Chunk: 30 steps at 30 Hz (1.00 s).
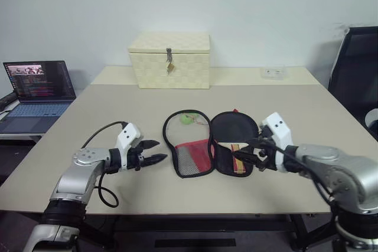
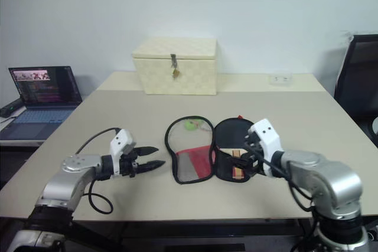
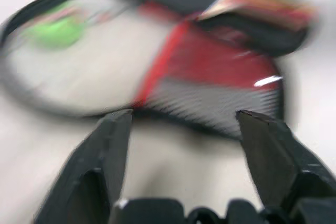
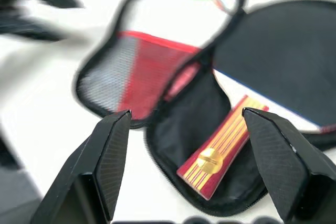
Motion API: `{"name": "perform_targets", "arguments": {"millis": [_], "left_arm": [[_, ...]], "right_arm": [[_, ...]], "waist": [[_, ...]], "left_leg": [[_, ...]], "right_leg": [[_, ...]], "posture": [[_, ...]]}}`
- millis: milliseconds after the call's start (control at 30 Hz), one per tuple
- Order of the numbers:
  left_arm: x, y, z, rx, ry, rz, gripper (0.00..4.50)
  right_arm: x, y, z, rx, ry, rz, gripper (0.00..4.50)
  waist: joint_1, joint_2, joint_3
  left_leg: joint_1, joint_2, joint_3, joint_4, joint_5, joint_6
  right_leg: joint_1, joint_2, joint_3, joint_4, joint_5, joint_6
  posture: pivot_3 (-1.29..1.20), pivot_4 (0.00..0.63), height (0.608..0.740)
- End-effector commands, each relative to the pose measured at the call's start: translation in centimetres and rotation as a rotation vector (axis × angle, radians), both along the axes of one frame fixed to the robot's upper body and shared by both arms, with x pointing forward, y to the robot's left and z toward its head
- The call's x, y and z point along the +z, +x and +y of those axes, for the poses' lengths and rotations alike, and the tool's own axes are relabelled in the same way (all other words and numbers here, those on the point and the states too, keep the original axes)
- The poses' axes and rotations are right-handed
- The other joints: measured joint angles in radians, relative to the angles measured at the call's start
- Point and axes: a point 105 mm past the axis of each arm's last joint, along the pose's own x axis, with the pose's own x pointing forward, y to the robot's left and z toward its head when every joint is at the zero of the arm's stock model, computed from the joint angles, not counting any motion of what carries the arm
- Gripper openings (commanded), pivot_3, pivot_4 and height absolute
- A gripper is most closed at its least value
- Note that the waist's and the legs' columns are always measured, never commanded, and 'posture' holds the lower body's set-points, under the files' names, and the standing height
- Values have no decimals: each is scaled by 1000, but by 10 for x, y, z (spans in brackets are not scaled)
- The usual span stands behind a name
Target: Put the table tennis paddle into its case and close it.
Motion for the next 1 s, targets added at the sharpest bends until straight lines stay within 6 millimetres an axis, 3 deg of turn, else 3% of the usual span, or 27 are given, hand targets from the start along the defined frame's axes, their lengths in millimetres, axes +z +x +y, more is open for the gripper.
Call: {"name": "perform_targets", "arguments": {"millis": [33,100,200,367,600,767,1000], "left_arm": [[-2,17,15,75,95,-34,1816],[-13,28,22,133,138,-23,1089],[-24,40,16,156,136,-6,24],[-31,51,-12,94,106,-4,24],[-23,63,-59,-26,60,-15,24],[-2,67,-92,-120,13,-68,24],[56,66,-155,-296,-77,-213,24]], "right_arm": [[24,-7,-2,82,7,-87,3724],[27,-5,-6,77,-3,-102,3724],[27,-2,-5,68,0,-112,3724],[23,-1,-4,58,-5,-116,3724],[21,-1,-10,38,-29,-119,3724],[22,0,-21,4,-45,-123,3724],[26,5,-50,-94,-71,-127,3724]], "waist": [[1,0,0],[2,0,0],[2,0,0],[15,0,-1],[32,-1,-1],[28,-1,0],[28,-1,0]], "left_leg": [[0,0,0,0,0,0],[0,-1,0,0,0,0],[0,-1,0,0,0,0],[-1,-2,-1,1,0,0],[0,-3,-3,4,0,0],[-1,-3,-3,4,0,0],[-1,-3,-3,4,0,0]], "right_leg": [[0,0,0,0,0,0],[0,0,0,0,0,0],[0,0,0,0,0,0],[1,-1,-2,0,0,0],[5,-2,-3,0,0,1],[4,-1,-3,0,1,1],[4,-1,-3,0,1,1]], "posture": [[0,150,740],[0,150,740],[0,150,740],[0,150,740],[0,150,740],[0,150,740],[0,150,740]]}}
